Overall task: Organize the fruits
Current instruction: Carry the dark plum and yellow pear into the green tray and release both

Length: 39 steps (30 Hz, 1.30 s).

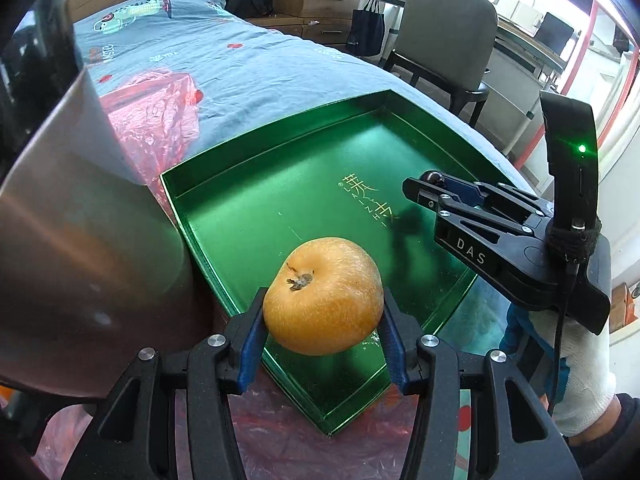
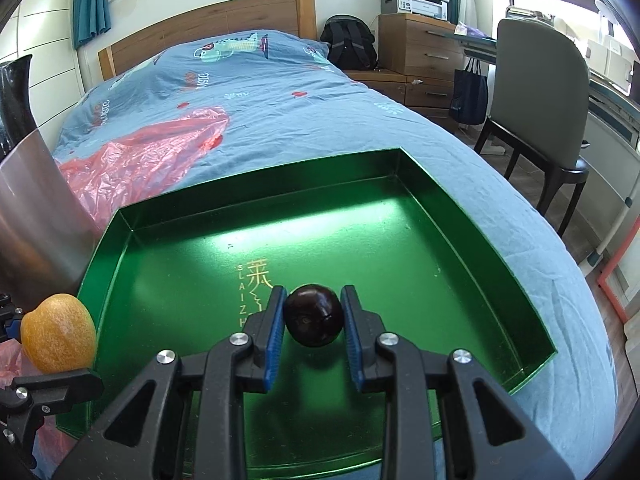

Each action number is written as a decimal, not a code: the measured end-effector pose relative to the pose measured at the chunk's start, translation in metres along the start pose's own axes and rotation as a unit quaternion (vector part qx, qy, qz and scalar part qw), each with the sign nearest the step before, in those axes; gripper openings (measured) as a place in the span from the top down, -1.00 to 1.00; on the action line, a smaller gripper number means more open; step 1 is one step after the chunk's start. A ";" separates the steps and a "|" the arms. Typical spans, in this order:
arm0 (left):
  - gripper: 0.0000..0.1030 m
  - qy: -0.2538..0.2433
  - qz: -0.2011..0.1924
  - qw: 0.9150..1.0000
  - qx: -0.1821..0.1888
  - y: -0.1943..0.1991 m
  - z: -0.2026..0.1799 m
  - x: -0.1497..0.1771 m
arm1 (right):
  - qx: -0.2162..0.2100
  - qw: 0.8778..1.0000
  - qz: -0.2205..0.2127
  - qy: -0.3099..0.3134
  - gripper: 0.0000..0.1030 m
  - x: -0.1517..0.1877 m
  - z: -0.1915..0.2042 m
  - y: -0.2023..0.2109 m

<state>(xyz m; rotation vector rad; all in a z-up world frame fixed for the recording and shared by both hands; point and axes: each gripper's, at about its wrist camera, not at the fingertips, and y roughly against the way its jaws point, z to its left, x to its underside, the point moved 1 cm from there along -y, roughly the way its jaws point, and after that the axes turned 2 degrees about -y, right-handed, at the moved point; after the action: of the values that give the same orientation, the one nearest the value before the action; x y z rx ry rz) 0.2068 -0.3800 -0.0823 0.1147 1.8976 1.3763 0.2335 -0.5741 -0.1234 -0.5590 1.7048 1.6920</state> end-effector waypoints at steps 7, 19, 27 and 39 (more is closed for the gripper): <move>0.12 0.006 0.029 1.000 -0.005 -0.021 -0.002 -0.001 | 0.010 1.000 0.014 0.013 0.89 0.005 -0.003 -0.010; 0.11 -0.016 0.042 0.999 -0.022 -0.030 -0.017 -0.008 | 0.014 1.000 0.010 0.020 -0.24 0.000 -0.002 -0.004; 0.10 -0.030 0.023 0.999 -0.031 -0.007 -0.029 -0.014 | 0.015 1.000 -0.006 0.010 -0.65 -0.010 -0.005 0.028; 0.10 -0.037 -0.050 0.997 -0.044 0.086 -0.041 -0.004 | -0.021 0.997 -0.075 -0.013 -0.99 -0.015 0.005 0.132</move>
<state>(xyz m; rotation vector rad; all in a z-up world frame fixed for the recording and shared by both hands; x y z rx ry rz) 0.1539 -0.3782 -0.0036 0.0256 1.7551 1.3665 0.1511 -0.5625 -0.0195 -0.6630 1.5719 1.6239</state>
